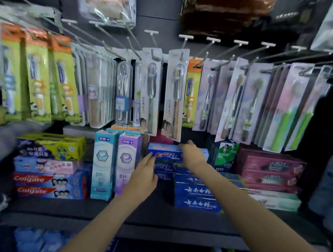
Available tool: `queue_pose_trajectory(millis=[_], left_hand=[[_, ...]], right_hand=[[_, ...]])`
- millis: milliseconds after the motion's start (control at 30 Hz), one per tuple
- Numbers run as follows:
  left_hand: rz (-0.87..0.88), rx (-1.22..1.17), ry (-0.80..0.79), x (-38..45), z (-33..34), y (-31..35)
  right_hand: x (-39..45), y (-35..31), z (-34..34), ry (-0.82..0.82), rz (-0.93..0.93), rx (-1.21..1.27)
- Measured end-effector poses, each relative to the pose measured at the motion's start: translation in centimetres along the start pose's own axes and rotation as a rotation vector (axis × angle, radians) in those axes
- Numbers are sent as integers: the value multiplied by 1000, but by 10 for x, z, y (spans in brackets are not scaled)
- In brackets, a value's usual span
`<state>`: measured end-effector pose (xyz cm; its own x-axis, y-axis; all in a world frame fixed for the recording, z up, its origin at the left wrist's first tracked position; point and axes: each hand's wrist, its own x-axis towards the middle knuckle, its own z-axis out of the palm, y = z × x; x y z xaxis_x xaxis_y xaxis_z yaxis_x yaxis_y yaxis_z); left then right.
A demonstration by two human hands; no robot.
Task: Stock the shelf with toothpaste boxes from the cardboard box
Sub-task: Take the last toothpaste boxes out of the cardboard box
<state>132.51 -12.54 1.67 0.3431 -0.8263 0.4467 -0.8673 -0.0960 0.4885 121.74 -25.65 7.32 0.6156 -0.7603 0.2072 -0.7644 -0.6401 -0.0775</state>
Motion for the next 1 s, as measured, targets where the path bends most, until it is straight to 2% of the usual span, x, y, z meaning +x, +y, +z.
queue_pose_trajectory(millis=[300, 600, 667, 767, 867, 933, 1000], left_hand=[[-141, -6, -211, 27, 25, -26], [-192, -66, -364, 43, 41, -32], [-178, -68, -298, 39, 40, -27], [-120, -82, -40, 15, 31, -12], [47, -162, 151, -26, 26, 4], [165, -193, 162, -56, 29, 13], [255, -204, 93, -86, 44, 19]], right_hand=[[31, 0, 30, -38, -21, -35], [34, 1, 39, 18, -45, -17], [28, 0, 39, 76, -56, 9], [0, -1, 36, 265, -130, 105], [-50, 1, 39, 484, -374, 228], [-92, 6, 47, 503, -506, 245], [-135, 14, 62, 409, -518, 234]])
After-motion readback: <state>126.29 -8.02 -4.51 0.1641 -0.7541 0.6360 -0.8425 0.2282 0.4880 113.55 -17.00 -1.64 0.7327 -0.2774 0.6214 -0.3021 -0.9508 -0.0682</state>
